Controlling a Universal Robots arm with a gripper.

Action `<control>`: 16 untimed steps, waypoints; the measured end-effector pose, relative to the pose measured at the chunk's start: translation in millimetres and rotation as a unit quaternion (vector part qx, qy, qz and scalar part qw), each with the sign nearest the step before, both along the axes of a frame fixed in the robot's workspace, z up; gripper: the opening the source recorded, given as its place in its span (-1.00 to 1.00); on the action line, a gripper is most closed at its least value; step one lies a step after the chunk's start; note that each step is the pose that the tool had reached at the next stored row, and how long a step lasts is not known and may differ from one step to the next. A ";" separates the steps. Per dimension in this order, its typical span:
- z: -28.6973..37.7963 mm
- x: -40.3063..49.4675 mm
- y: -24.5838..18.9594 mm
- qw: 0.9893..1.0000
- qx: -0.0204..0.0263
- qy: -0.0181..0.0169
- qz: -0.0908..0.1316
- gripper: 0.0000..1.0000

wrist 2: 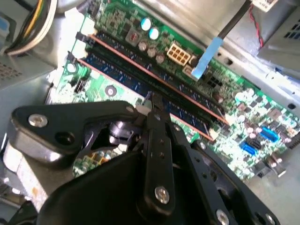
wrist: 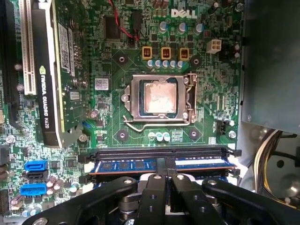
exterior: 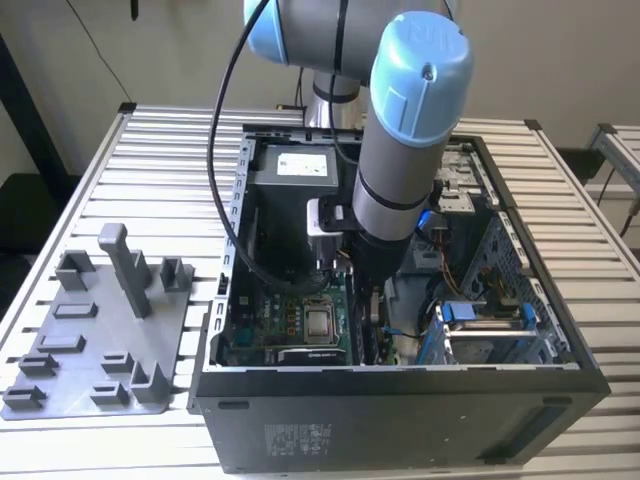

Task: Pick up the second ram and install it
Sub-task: 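Press down the second ram until it locks into place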

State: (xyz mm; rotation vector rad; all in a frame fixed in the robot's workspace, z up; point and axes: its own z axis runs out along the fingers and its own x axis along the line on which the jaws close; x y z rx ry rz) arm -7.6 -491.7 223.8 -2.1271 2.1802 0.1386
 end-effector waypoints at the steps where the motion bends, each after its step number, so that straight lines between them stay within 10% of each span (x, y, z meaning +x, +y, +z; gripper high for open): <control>1: 5.0 -0.1 -0.2 1.000 -0.001 0.000 0.000 -0.79; 8: 37.0 -0.2 -0.6 1.000 -0.001 0.000 0.000 -0.79; 16: 39.1 -0.2 -0.5 1.000 -0.002 0.000 -0.001 -0.79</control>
